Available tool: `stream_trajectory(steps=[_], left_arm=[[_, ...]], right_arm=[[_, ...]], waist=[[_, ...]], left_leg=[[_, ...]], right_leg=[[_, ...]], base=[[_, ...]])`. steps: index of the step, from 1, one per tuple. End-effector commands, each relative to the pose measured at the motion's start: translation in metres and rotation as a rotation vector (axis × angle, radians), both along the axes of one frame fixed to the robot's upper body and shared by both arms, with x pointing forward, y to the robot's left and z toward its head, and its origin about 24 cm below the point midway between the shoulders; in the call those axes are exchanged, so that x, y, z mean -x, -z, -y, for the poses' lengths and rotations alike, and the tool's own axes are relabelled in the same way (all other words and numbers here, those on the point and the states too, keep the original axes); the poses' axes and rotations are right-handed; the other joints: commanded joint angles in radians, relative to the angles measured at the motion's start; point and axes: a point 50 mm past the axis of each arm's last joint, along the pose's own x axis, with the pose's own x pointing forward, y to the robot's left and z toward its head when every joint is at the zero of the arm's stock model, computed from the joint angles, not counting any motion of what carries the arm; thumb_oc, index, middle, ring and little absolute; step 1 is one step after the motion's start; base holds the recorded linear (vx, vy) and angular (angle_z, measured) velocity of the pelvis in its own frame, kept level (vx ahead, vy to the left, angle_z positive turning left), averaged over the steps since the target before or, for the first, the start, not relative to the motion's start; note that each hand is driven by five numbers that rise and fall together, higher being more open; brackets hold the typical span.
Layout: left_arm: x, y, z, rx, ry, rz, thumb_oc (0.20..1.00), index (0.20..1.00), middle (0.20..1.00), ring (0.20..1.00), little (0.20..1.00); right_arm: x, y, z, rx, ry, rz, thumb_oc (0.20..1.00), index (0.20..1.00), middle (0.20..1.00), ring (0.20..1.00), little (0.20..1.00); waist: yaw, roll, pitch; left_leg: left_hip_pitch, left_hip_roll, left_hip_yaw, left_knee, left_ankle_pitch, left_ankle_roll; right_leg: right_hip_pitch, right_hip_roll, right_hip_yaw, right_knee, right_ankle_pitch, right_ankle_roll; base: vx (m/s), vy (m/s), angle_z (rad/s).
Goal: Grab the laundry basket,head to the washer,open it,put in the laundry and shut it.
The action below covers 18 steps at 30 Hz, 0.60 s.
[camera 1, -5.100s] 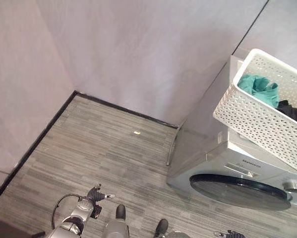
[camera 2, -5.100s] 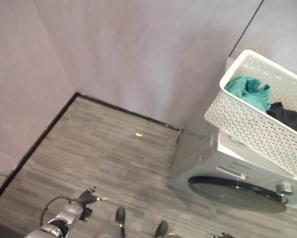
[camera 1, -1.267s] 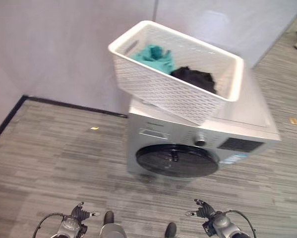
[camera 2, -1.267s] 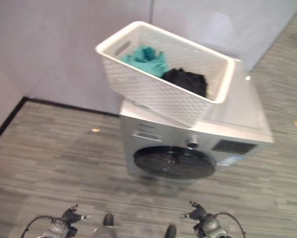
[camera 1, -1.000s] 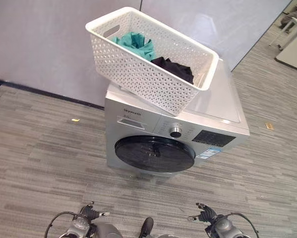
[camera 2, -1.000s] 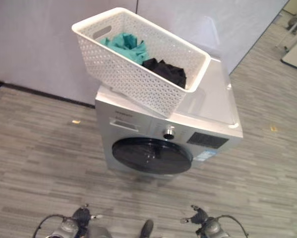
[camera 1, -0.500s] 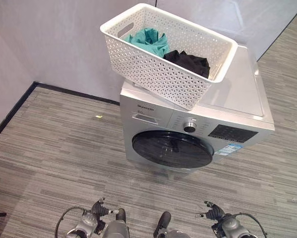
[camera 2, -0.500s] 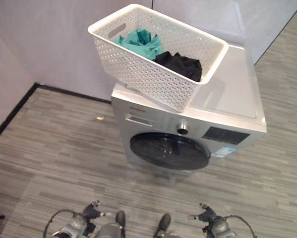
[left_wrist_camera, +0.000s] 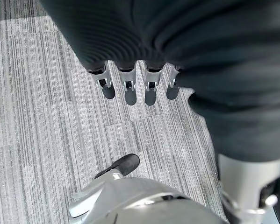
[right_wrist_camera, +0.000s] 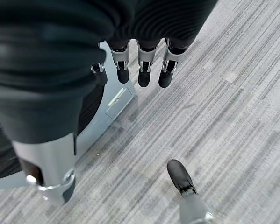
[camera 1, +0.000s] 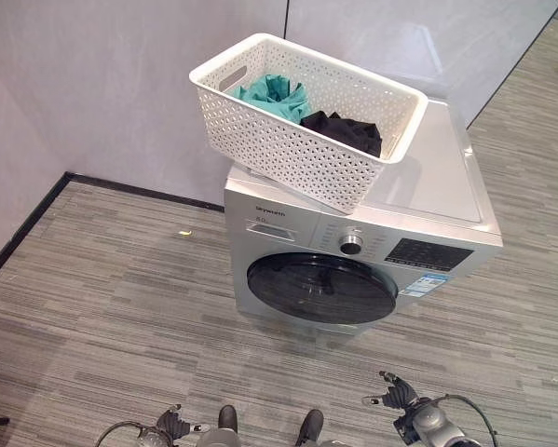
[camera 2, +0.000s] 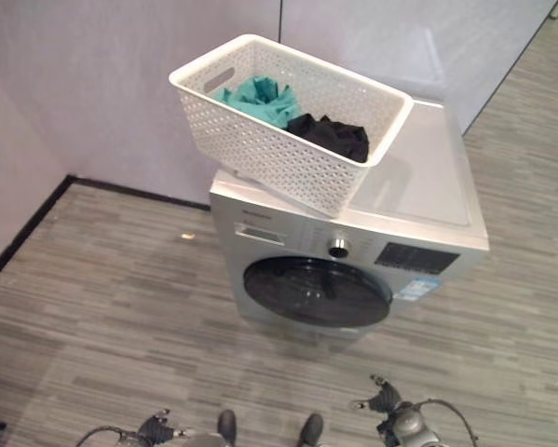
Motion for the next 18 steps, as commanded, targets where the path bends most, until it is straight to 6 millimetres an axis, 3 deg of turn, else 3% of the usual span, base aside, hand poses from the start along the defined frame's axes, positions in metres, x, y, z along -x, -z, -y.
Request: stream_trajectory(steps=[1,3,4,6,12,16,18], left_arm=[[-0.027,-0.007,0.007,-0.018,0.072,0.081,1.000,1.000,1.000,1.000,1.000],[-0.023,-0.006,0.008,-0.011,0.077,0.074,1.000,1.000,1.000,1.000,1.000],[-0.023,-0.007,0.005,-0.016,0.056,0.091,1.000,1.000,1.000,1.000,1.000],[-0.014,-0.003,0.009,0.007,0.061,0.061,1.000,1.000,1.000,1.000,1.000],[-0.013,0.000,0.017,0.023,0.038,0.059,1.000,1.000,1.000,1.000,1.000],[-0.014,0.001,0.025,0.031,0.054,0.050,1.000,1.000,1.000,1.000,1.000],[-0.014,0.002,0.026,0.030,0.060,0.049,1.000,1.000,1.000,1.000,1.000]], right_arm=[[0.015,-0.022,0.062,0.177,-0.031,0.040,1.000,1.000,1.000,1.000,1.000],[-0.035,-0.058,0.060,0.218,-0.097,0.242,1.000,1.000,1.000,1.000,1.000],[-0.014,-0.073,0.061,0.283,-0.266,0.287,1.000,1.000,1.000,1.000,1.000],[-0.039,-0.101,0.064,0.355,-0.280,0.418,1.000,1.000,1.000,1.000,1.000],[-0.042,-0.125,0.063,0.501,-0.387,0.526,1.000,1.000,1.000,1.000,1.000],[-0.056,-0.163,0.074,0.630,-0.342,0.681,1.000,1.000,1.000,1.000,1.000],[-0.058,-0.172,0.076,0.665,-0.334,0.714,1.000,1.000,1.000,1.000,1.000]], waist=[[0.012,0.055,0.045],[0.014,0.052,0.041],[0.000,0.051,0.044],[-0.005,0.050,0.043],[-0.010,0.057,0.040],[-0.007,0.063,0.040],[-0.006,0.064,0.041]], left_leg=[[0.025,0.020,-0.001,-0.064,0.036,-0.012],[0.019,0.020,-0.006,-0.066,0.042,-0.015],[0.021,0.025,0.003,-0.066,0.041,-0.017],[0.021,0.028,0.008,-0.066,0.039,-0.017],[0.026,0.030,0.009,-0.066,0.037,-0.017],[0.017,0.030,0.004,-0.066,0.042,-0.017],[0.015,0.030,0.002,-0.066,0.041,-0.016]], right_leg=[[0.045,0.061,0.007,0.011,-0.099,0.043],[0.044,0.059,0.003,0.009,-0.097,0.047],[0.042,0.062,0.012,0.009,-0.098,0.049],[0.042,0.063,0.014,0.008,-0.099,0.049],[0.047,0.066,0.013,0.006,-0.104,0.052],[0.043,0.066,0.009,0.004,-0.106,0.051],[0.043,0.066,0.008,0.003,-0.107,0.051]], base=[[-0.02,-0.004,0.12],[0.00,-0.002,-0.02],[0.00,0.008,-0.18],[0.00,0.005,-0.08],[0.02,0.002,-0.05],[0.00,0.000,0.00],[0.02,0.001,0.04]])
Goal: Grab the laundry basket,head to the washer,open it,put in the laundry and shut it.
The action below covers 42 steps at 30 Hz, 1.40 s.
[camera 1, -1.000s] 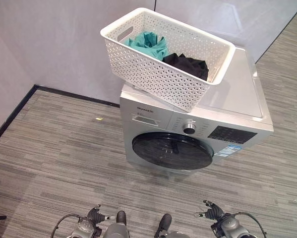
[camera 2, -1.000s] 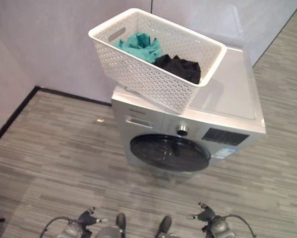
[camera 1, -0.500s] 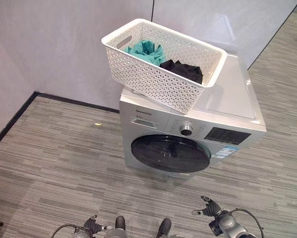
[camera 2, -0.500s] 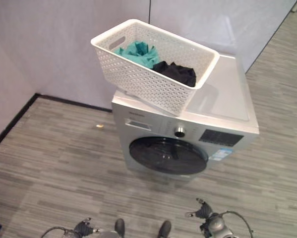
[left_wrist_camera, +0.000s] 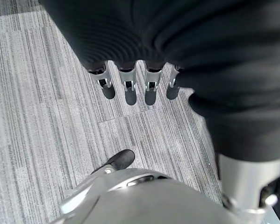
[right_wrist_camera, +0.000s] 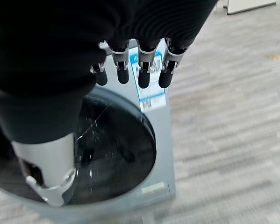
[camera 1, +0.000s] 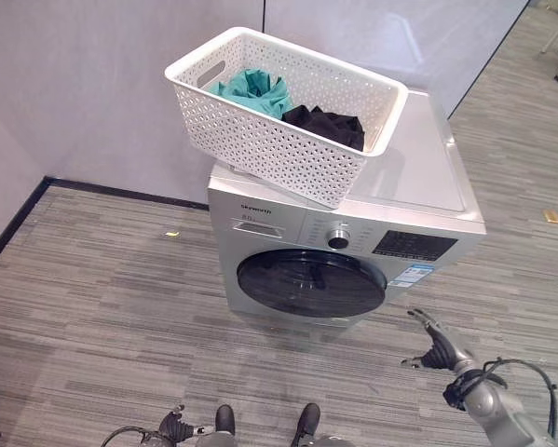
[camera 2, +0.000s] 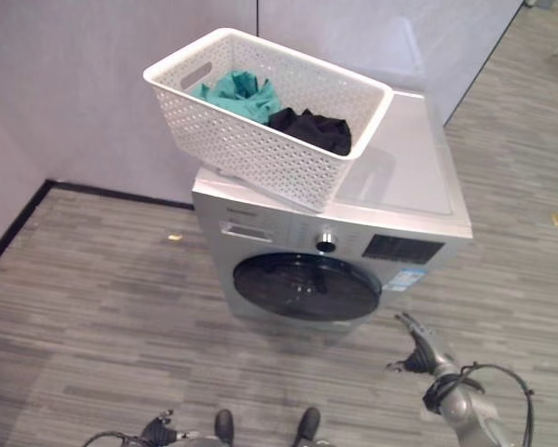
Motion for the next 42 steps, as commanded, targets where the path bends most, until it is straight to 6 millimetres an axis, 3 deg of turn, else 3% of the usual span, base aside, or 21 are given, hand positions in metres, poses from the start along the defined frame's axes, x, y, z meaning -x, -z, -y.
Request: stream_trajectory(steps=[1,21,29,42], left_arm=[[-0.018,0.000,0.017,0.009,0.061,0.013,1.000,1.000,1.000,1.000,1.000],[-0.023,0.000,0.027,-0.007,0.128,0.016,1.000,1.000,1.000,1.000,1.000],[-0.024,0.000,0.028,-0.019,0.119,0.039,1.000,1.000,1.000,1.000,1.000],[-0.019,0.002,0.032,-0.011,0.116,0.029,1.000,1.000,1.000,1.000,1.000]], right_arm=[[-0.022,-0.050,0.022,0.152,0.009,0.200,1.000,1.000,1.000,1.000,1.000],[-0.024,-0.065,0.019,0.277,-0.022,0.255,1.000,1.000,1.000,1.000,1.000],[-0.037,-0.069,-0.003,0.210,-0.076,0.326,1.000,1.000,1.000,1.000,1.000],[-0.037,-0.060,-0.018,0.139,-0.112,0.310,1.000,1.000,1.000,1.000,1.000]], waist=[[0.038,0.050,0.032],[0.037,0.057,0.050],[0.049,0.069,0.049],[0.061,0.071,0.044]], left_leg=[[0.017,0.026,-0.010,-0.044,0.029,-0.011],[0.005,0.023,-0.003,-0.044,0.023,-0.005],[0.001,0.017,0.000,-0.044,0.021,-0.003],[-0.002,0.015,-0.012,-0.044,0.025,-0.006]], right_leg=[[0.062,0.058,-0.011,0.011,-0.111,0.040],[0.041,0.055,0.012,0.009,-0.104,0.046],[0.032,0.048,0.018,0.007,-0.102,0.048],[0.038,0.047,0.006,0.007,-0.107,0.043]], base=[[0.00,0.000,0.00],[0.00,0.003,-0.02],[0.02,0.010,-0.04],[0.00,0.000,0.00]])
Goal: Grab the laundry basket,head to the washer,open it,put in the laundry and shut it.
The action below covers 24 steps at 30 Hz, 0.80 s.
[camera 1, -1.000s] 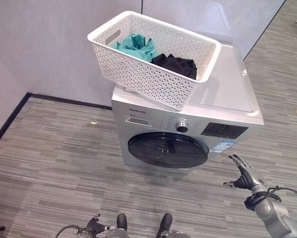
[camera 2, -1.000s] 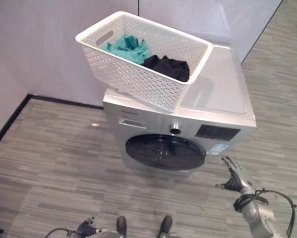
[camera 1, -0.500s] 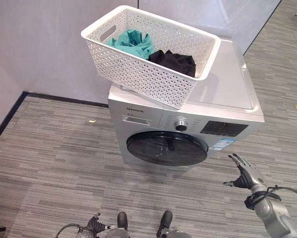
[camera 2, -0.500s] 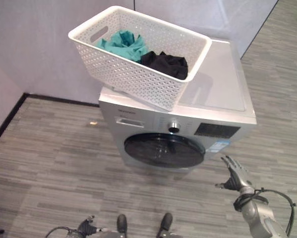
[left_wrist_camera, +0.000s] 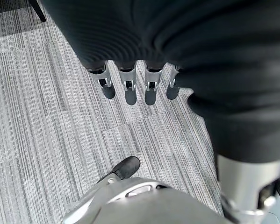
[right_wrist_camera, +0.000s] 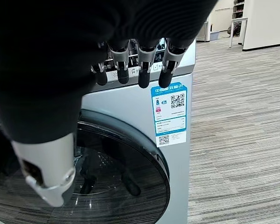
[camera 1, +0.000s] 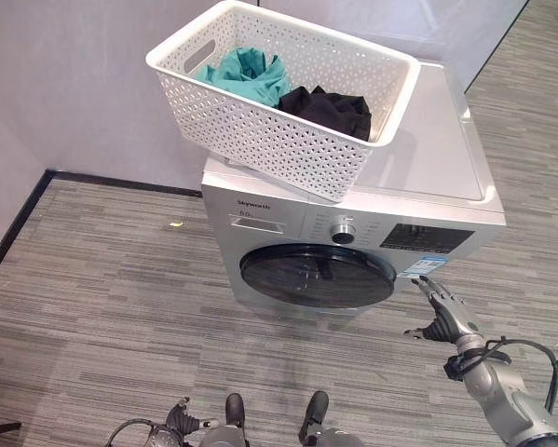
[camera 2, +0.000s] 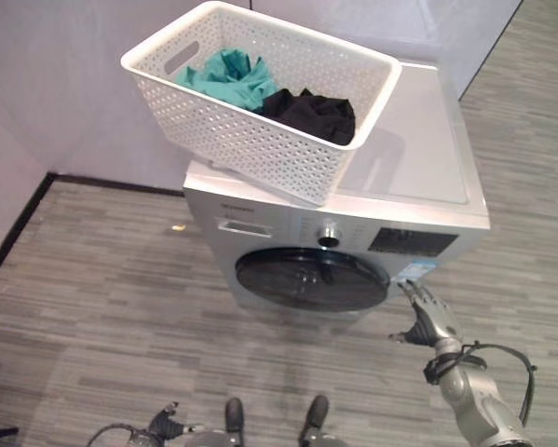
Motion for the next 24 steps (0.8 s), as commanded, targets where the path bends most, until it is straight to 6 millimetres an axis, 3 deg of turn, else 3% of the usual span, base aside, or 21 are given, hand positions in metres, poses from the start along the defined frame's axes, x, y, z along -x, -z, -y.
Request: stream_trajectory(steps=[1,6,7,9,11,13,20,24], left_arm=[[-0.010,0.003,0.025,0.028,0.076,0.005,1.000,1.000,1.000,1.000,1.000],[-0.007,0.003,0.023,0.023,0.060,-0.001,1.000,1.000,1.000,1.000,1.000],[-0.006,0.004,0.023,0.022,0.063,-0.004,1.000,1.000,1.000,1.000,1.000],[-0.006,0.004,0.023,0.020,0.057,-0.001,1.000,1.000,1.000,1.000,1.000],[-0.005,0.004,0.027,0.017,0.022,0.020,1.000,1.000,1.000,1.000,1.000],[-0.003,0.004,0.026,0.008,0.029,0.016,1.000,1.000,1.000,1.000,1.000],[-0.005,0.004,0.029,0.014,0.043,0.029,1.000,1.000,1.000,1.000,1.000],[-0.005,0.004,0.030,0.017,0.035,0.023,1.000,1.000,1.000,1.000,1.000]], right_arm=[[-0.014,-0.033,-0.004,0.023,-0.054,0.161,1.000,1.000,1.000,1.000,1.000],[-0.010,-0.038,0.009,0.087,-0.001,0.191,1.000,1.000,1.000,1.000,1.000],[-0.008,-0.045,0.021,0.138,0.057,0.245,1.000,1.000,1.000,1.000,1.000],[-0.007,-0.050,0.025,0.126,0.096,0.302,1.000,1.000,1.000,1.000,1.000],[-0.007,-0.059,0.014,-0.318,0.242,0.567,1.000,1.000,1.000,1.000,1.000],[-0.002,-0.058,0.026,-0.479,0.348,0.642,1.000,1.000,1.000,1.000,1.000],[0.001,-0.061,0.026,-0.307,0.275,0.604,1.000,1.000,1.000,1.000,1.000],[0.002,-0.056,0.023,-0.305,0.272,0.574,1.000,1.000,1.000,1.000,1.000]], waist=[[0.040,0.045,0.020],[0.040,0.046,0.020],[0.038,0.048,0.017],[0.036,0.049,0.015],[0.028,0.056,0.011],[0.027,0.058,0.007],[0.033,0.059,-0.001],[0.029,0.060,0.003]], left_leg=[[-0.006,0.015,-0.037,-0.005,0.018,-0.005],[-0.010,0.015,-0.038,-0.005,0.018,-0.005],[-0.009,0.016,-0.039,-0.005,0.017,-0.006],[-0.008,0.015,-0.040,-0.005,0.015,-0.005],[-0.004,0.015,-0.043,-0.005,0.013,-0.002],[0.001,0.015,-0.043,-0.005,0.012,-0.001],[0.008,0.014,-0.045,-0.005,0.012,-0.005],[0.001,0.015,-0.045,-0.005,0.015,-0.005]], right_leg=[[0.069,0.040,-0.020,0.002,-0.106,0.041],[0.071,0.040,-0.022,0.002,-0.106,0.042],[0.072,0.039,-0.022,0.002,-0.107,0.042],[0.074,0.040,-0.023,0.002,-0.108,0.042],[0.076,0.038,-0.025,0.002,-0.110,0.041],[0.082,0.039,-0.025,0.002,-0.112,0.039],[0.090,0.045,-0.025,0.002,-0.118,0.032],[0.081,0.045,-0.026,0.002,-0.118,0.031]], base=[[0.01,-0.003,0.03],[0.01,-0.002,0.03],[0.00,0.000,0.00],[0.00,0.000,0.00],[0.00,0.000,0.00],[0.00,0.000,0.00],[0.00,0.000,0.00],[0.00,0.000,0.00]])
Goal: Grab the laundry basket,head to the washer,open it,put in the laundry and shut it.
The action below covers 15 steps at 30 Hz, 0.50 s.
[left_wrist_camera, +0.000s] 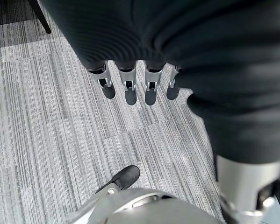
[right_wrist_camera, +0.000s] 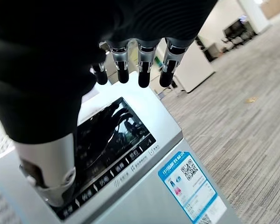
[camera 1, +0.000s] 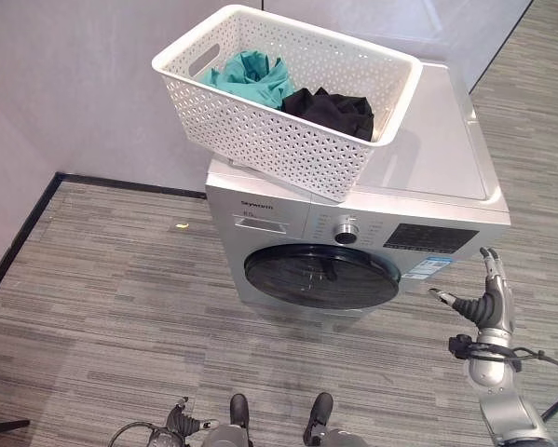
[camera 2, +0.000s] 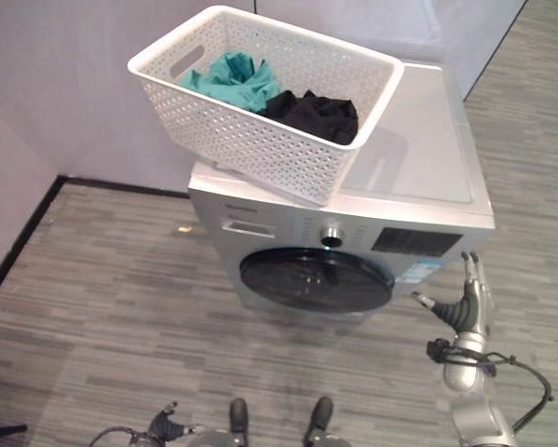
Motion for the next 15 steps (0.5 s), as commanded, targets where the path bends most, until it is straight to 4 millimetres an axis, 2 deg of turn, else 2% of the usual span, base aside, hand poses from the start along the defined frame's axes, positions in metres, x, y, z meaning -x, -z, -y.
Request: stream_trajectory(steps=[1,2,3,6,14,15], left_arm=[[-0.007,0.005,0.028,0.039,0.056,-0.018,1.000,1.000,1.000,1.000,1.000],[-0.007,0.005,0.028,0.039,0.056,-0.018,1.000,1.000,1.000,1.000,1.000],[-0.008,0.005,0.029,0.035,0.060,-0.024,1.000,1.000,1.000,1.000,1.000],[-0.010,0.004,0.029,0.032,0.060,-0.022,1.000,1.000,1.000,1.000,1.000],[-0.019,0.002,0.032,0.037,0.061,0.014,1.000,1.000,1.000,1.000,1.000],[-0.021,0.001,0.032,0.035,0.065,0.022,1.000,1.000,1.000,1.000,1.000]], right_arm=[[-0.003,-0.028,0.009,0.079,-0.012,0.102,1.000,1.000,1.000,1.000,1.000],[-0.003,-0.028,0.009,0.079,-0.012,0.103,1.000,1.000,1.000,1.000,1.000],[-0.002,-0.013,0.012,0.040,-0.003,0.025,1.000,1.000,1.000,1.000,1.000],[-0.001,-0.004,0.012,0.040,-0.004,-0.032,1.000,1.000,1.000,1.000,1.000],[-0.001,-0.001,0.021,0.126,-0.003,-0.125,1.000,1.000,1.000,1.000,1.000],[-0.005,-0.006,0.023,0.150,-0.007,-0.118,1.000,1.000,1.000,1.000,1.000]], waist=[[0.027,0.039,-0.003],[0.026,0.039,-0.003],[0.026,0.041,0.010],[0.023,0.044,0.018],[0.017,0.048,0.047],[0.015,0.049,0.054]], left_leg=[[-0.020,0.016,-0.035,0.002,0.010,-0.004],[-0.020,0.016,-0.035,0.002,0.010,-0.004],[-0.032,0.015,-0.034,0.002,0.015,-0.003],[-0.045,0.016,-0.031,0.002,0.019,-0.003],[-0.082,0.016,-0.032,0.002,0.034,-0.006],[-0.093,0.017,-0.031,0.002,0.037,-0.007]], right_leg=[[0.059,0.045,-0.021,0.000,-0.114,0.029],[0.059,0.045,-0.021,0.000,-0.114,0.029],[0.045,0.042,-0.018,0.000,-0.107,0.033],[0.028,0.039,-0.013,0.000,-0.100,0.035],[-0.010,0.033,-0.003,0.000,-0.084,0.040],[-0.023,0.031,0.001,0.000,-0.078,0.043]], base=[[0.00,0.000,0.00],[-0.05,-0.005,0.00],[-0.05,0.001,0.00],[-0.05,0.005,0.01],[-0.02,0.000,-0.01],[0.00,0.000,0.00]])
